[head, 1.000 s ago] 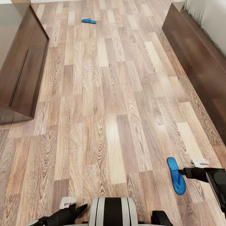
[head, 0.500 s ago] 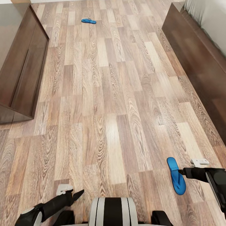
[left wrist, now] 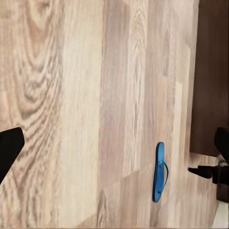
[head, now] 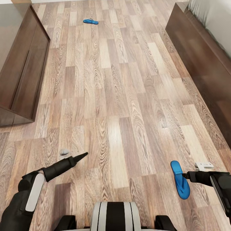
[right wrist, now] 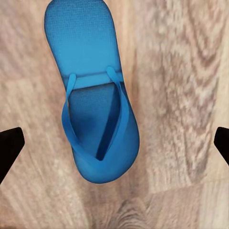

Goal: In the bedroom, move the book from the bed onto either nightstand, and place the two sandals side by side next to the bed.

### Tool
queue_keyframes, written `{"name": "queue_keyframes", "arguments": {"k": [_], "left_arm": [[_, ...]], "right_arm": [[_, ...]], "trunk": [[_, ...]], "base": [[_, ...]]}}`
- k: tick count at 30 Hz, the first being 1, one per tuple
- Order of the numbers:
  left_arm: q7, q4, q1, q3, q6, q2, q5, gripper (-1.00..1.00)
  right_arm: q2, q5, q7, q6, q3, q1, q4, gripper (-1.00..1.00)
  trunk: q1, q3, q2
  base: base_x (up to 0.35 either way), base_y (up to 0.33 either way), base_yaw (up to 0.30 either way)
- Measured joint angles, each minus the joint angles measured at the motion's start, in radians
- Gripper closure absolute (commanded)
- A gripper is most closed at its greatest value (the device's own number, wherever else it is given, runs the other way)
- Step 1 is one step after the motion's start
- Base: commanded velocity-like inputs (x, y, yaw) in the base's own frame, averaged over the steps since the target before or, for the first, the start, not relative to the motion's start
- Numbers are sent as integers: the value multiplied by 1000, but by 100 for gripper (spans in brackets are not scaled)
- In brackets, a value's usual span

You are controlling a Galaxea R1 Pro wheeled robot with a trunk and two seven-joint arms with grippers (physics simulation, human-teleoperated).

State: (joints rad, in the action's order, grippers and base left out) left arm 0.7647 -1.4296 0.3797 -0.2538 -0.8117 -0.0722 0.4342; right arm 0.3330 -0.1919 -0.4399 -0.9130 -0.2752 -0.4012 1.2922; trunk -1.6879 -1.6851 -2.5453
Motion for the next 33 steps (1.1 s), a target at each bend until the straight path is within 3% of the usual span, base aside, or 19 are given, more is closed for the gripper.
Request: {"name": "queue_keyframes", "arguments": {"k": [1,3,8,22,33], "left_arm": [[1,0,2,1,-4,-12,37,-100],[1,5,3,4,-6,-28,75,-100],[2,29,4,6,-9,-44,108,-100],[5,41,-10,6,-10,-73,116,-100],[4,43,-10,5,-10,-76,117,-100]], "right_arm": [[0,0,0,0,0,0,0,-100],[0,0,0,0,0,0,0,-100],[0,0,-1,0,0,0,0,-100],[0,1,-3,0,0,0,-1,-100],[-1,1,-3,0,0,1,-2,-100]], "trunk": [[0,0,0],[0,0,0],[0,0,0],[-6,-50,-3],[-6,-50,-3]], "base": [[0,0,0],[0,0,0],[0,0,0],[0,0,0],[0,0,0]]}}
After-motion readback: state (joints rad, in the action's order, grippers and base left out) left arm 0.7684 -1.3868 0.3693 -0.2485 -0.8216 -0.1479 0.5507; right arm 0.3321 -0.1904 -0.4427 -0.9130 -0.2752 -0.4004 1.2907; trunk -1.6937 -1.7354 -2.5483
